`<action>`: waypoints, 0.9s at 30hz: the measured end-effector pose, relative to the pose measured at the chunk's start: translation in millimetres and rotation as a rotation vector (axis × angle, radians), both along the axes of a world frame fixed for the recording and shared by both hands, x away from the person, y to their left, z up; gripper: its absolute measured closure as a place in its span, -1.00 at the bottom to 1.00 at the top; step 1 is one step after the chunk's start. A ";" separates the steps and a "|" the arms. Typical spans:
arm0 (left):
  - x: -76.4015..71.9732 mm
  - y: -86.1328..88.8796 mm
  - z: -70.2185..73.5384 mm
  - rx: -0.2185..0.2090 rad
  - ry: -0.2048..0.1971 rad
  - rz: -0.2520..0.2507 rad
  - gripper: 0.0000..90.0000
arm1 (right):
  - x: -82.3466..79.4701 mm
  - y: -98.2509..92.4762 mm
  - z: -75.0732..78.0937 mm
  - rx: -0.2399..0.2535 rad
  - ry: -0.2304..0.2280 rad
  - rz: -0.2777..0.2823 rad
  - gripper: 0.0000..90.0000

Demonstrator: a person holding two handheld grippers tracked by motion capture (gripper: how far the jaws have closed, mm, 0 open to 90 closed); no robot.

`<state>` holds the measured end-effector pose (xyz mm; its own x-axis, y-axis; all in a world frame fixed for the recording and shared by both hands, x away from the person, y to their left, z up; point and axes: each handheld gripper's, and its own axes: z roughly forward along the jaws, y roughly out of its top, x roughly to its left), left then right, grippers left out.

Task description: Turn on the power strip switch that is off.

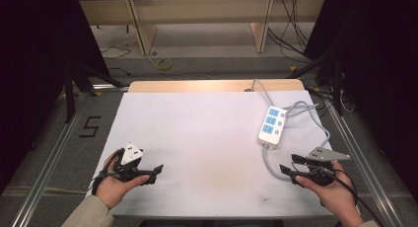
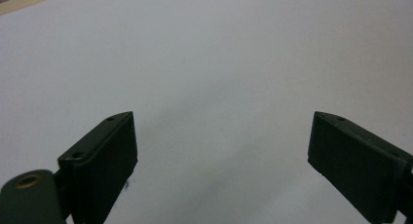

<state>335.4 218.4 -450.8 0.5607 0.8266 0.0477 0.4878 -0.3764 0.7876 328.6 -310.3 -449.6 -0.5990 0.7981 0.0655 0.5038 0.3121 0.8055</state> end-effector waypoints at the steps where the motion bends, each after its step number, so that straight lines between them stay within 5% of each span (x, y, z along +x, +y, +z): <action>1: -2.0 -1.8 -0.1 -0.009 -0.001 -0.004 -0.75 | -0.3 -0.7 0.7 -0.018 0.007 -0.014 0.04; 7: -0.5 -1.9 -1.0 -0.002 0.000 -0.004 -0.72 | -1.9 2.1 5.8 -0.094 0.028 -0.037 0.69; 12: 0.8 -1.8 -1.0 0.002 -0.006 -0.005 -0.70 | -1.4 4.0 9.5 -0.125 0.031 -0.061 0.97; 27: 2.7 -6.3 -2.0 0.011 -0.008 -0.012 -0.68 | 14.9 1.5 15.0 -0.140 0.015 -0.123 1.00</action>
<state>338.1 212.2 -452.8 0.5700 0.8194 0.0611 0.4772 -0.3907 0.7872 343.5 -308.8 -434.7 -0.4958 0.8674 -0.0430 0.5570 0.3556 0.7506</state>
